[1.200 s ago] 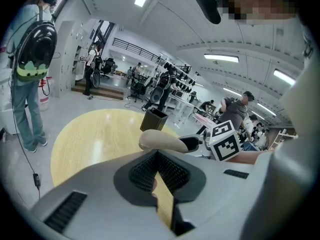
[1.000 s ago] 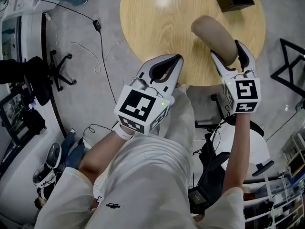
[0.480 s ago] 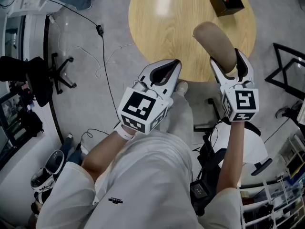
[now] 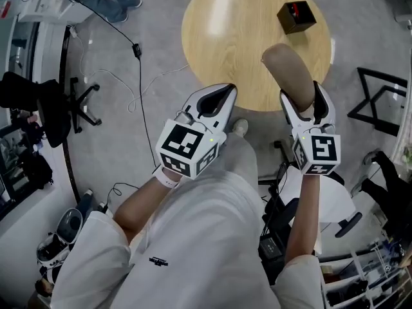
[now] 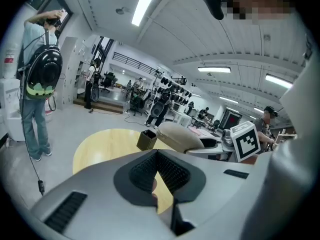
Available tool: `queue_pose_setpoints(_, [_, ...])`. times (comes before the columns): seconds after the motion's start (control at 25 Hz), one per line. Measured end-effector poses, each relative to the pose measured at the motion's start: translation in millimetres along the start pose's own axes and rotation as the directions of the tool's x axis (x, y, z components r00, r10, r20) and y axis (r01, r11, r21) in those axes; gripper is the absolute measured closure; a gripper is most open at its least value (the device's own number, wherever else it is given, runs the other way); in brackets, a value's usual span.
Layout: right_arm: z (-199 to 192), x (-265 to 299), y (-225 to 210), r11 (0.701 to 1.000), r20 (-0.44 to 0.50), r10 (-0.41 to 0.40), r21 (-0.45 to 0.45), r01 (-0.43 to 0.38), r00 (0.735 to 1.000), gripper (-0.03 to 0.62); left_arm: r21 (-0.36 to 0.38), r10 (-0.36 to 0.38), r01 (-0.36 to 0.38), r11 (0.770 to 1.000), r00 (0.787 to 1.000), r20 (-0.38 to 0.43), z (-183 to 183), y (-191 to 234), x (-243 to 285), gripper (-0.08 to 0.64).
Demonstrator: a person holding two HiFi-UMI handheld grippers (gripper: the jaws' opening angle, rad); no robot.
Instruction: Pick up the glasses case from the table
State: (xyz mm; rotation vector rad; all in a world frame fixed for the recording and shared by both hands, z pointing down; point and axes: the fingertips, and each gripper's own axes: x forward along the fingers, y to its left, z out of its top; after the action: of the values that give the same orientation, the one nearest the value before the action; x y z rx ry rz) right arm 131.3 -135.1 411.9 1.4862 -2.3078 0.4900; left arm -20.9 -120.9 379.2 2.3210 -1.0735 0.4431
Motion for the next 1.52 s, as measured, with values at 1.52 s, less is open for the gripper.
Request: queue_pose_setpoints(1.52, [91,-164,43,0.98,0.243,-0.17,0.146,0.138,0.955,0.213,0.025,-0.037,0.033,0.999,0.982,0.185,69,-30,-108,0.552])
